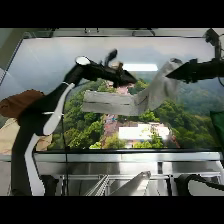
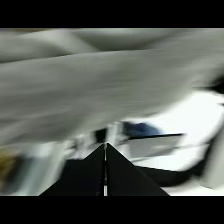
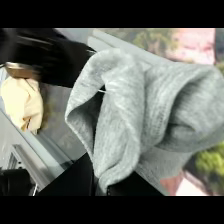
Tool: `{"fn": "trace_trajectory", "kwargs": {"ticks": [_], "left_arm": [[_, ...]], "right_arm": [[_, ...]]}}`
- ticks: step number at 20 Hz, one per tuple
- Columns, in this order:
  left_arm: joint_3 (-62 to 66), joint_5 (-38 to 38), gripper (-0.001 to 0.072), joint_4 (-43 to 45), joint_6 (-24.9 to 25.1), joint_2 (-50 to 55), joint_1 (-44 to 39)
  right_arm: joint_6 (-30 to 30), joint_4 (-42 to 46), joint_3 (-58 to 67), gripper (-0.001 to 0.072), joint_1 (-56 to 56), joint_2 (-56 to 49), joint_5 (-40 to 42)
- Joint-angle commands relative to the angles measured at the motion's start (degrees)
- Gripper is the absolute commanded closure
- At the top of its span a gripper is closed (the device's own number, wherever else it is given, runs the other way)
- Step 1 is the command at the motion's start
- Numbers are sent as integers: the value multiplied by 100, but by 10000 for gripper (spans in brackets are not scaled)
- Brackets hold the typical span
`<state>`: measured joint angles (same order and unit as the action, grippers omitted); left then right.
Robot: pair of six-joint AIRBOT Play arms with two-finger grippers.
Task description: Fold the shirts.
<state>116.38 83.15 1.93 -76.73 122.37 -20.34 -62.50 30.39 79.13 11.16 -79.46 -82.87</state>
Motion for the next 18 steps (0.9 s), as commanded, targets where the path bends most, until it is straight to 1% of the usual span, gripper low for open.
{"fn": "trace_trajectory", "kwargs": {"ticks": [1,3,5,6,7,8,9,10,11,13,14,16,17,18], "left_arm": [[-522,730,710,-2116,822,-1040,726],[-868,968,709,-2022,984,-1646,1163],[-1300,1027,709,-1801,1233,-2170,1499],[-1537,1025,709,-1670,1362,-2393,1622],[-1786,1027,709,-1488,1484,-2592,1735],[-2024,1027,709,-1340,1526,-2752,1810],[-2284,1038,709,-1250,1526,-2894,1864],[-2509,1064,709,-1207,1526,-2994,1906],[-2745,1134,709,-1217,1545,-3077,1952],[-3099,1285,709,-1220,1729,-3167,2061],[-3322,1325,709,-1220,1786,-3233,2116],[-3703,1405,709,-1217,1971,-3370,2203],[-3915,1425,710,-1217,2063,-3460,2260],[-4089,1462,710,-1211,2155,-3528,2328]], "right_arm": [[-57,-83,24,694,-1443,-129,1587],[-59,133,221,695,-2533,-553,2653],[-140,501,654,694,-3495,-1287,3407],[-138,518,920,693,-3899,-1731,3738],[-136,518,1191,640,-4210,-2138,3932],[-138,466,1482,332,-4474,-2544,4070],[-140,352,1690,259,-4645,-2841,4109],[-157,249,1801,371,-4732,-3025,4074],[-232,201,1810,704,-4739,-3082,3965],[-564,407,1812,695,-4478,-2997,3497],[-855,758,1810,696,-4245,-2861,3191],[-1624,1786,1808,696,-3797,-2498,2660],[-2046,2430,1803,697,-3539,-2277,2251],[-2326,3021,1799,697,-3292,-2085,1779]]}}
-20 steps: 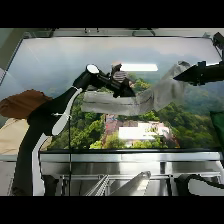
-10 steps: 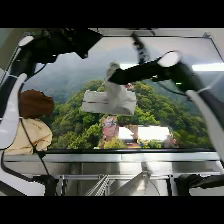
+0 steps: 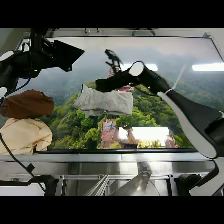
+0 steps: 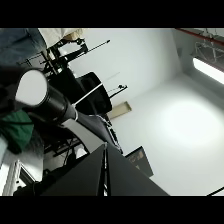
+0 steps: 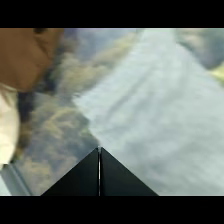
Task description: Fold the shirts.
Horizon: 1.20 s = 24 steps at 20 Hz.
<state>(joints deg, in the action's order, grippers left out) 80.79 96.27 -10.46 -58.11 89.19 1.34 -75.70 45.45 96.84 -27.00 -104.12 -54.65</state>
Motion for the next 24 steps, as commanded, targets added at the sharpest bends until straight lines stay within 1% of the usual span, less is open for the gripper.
{"fn": "trace_trajectory", "kwargs": {"ticks": [1,2,3,5,6,7,8,9,10,13,16,18,19,20,21,23,24], "left_arm": [[-719,190,710,28,387,-280,225],[-966,225,710,31,501,-372,291],[-1215,258,710,28,625,-459,348],[-1694,256,709,24,745,-610,422],[-1904,247,709,20,776,-675,422],[-2098,258,709,24,776,-723,459],[-2216,258,709,22,776,-745,474],[-2295,267,709,17,776,-745,474],[-2347,271,709,13,813,-745,474],[-2376,249,709,15,929,-743,472],[-2376,262,709,17,927,-743,474],[-2376,258,709,17,927,-743,474],[-2376,258,709,17,927,-743,474],[-2376,258,709,17,925,-743,474],[-2376,258,709,15,925,-743,474],[-2376,280,709,15,920,-743,474],[-2376,297,709,15,920,-743,474]], "right_arm": [[-1193,2074,-35,698,800,579,-1552],[-1283,2483,-197,697,1086,778,-1860],[-1362,2621,-450,697,1390,964,-1956],[-1620,2461,-835,692,1904,1062,-1906],[-1696,2264,-990,645,2098,1012,-1853],[-1694,2052,-1097,381,2218,925,-1790],[-1694,1867,-1145,82,2275,767,-1740],[-1694,1735,-1145,12,2273,597,-1733],[-1687,1521,-1145,12,2234,396,-1727],[-1305,577,-1145,12,1985,-216,-1462],[-828,-474,-1145,13,1611,-748,-1268],[-765,-951,-1143,16,1370,-981,-1147],[-549,-1261,-1143,132,1305,-1038,-1145],[-138,-1681,-1143,639,1285,-1056,-1150],[269,-2199,-1134,696,1311,-1040,-1130],[601,-2881,-1130,697,1495,-839,-1134],[597,-2924,-1128,697,1655,-616,-1132]]}}
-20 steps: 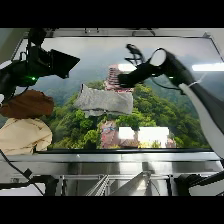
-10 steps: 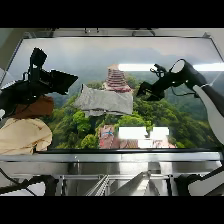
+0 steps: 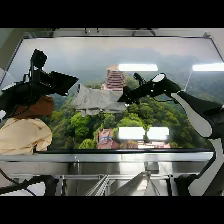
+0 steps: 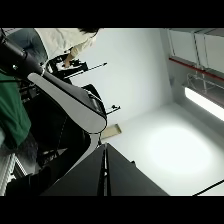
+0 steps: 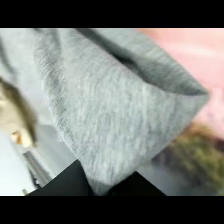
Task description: Fold the shirts.
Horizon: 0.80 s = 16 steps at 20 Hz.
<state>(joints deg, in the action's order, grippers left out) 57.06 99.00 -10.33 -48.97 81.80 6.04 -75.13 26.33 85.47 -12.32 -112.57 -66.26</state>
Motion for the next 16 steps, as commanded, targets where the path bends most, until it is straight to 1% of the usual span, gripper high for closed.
{"fn": "trace_trajectory", "kwargs": {"ticks": [1,3,5,7,8,9,10,11,13,16], "left_arm": [[-2,28,709,0,7,-4,4],[-2,37,709,4,7,-4,4],[-2,55,709,4,7,-4,4],[-2,52,709,11,11,-4,2],[-2,57,709,11,11,-4,-2],[-2,63,709,13,11,-4,-20],[-2,81,709,15,11,-4,-52],[-2,127,709,17,13,-2,-87],[-2,203,709,22,11,-2,-179],[-2,249,709,24,11,-2,-343]], "right_arm": [[557,-990,9,697,378,498,20],[529,-973,17,697,955,1209,-15],[310,-942,116,697,1797,2039,33],[-50,-782,238,697,2824,2776,461],[-562,-332,251,697,3340,3023,789],[-1504,184,280,697,3919,3169,824],[-1950,535,330,697,4468,3226,560],[-2048,748,409,697,5036,3239,162],[-2076,1034,468,697,6041,3254,-527],[-2072,1620,470,696,7302,3309,-1283]]}}
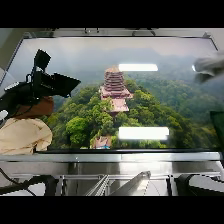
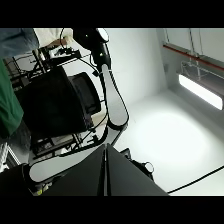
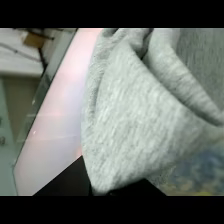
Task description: Fold the shirts.
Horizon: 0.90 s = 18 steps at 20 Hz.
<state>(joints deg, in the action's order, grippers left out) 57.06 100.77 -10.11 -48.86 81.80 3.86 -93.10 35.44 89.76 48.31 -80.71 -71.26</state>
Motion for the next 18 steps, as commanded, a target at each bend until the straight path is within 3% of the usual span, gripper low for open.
{"fn": "trace_trajectory", "kwargs": {"ticks": [1,7,11,14,15,16,17,18], "left_arm": [[-2,63,709,2,0,-2,-186],[-2,57,709,4,153,-2,-671],[-2,87,709,4,144,-2,-848],[-2,81,709,-2,125,-2,-841],[-2,74,709,0,122,-2,-831],[-2,70,709,-7,125,-2,-831],[-2,61,709,-7,125,-2,-831],[-2,63,709,-7,125,-2,-831]], "right_arm": [[-275,1064,42,696,1528,173,-962],[-404,5696,-597,696,2028,540,-1878],[-470,6085,-1969,695,2041,551,-1069],[-466,6102,-2153,678,2041,481,-807],[-463,6129,-2153,483,2048,474,-837],[-461,6124,-2138,81,2052,476,-951],[-463,6118,-2133,11,2050,474,-1025],[-468,6057,-2120,11,2050,474,-1071]]}}
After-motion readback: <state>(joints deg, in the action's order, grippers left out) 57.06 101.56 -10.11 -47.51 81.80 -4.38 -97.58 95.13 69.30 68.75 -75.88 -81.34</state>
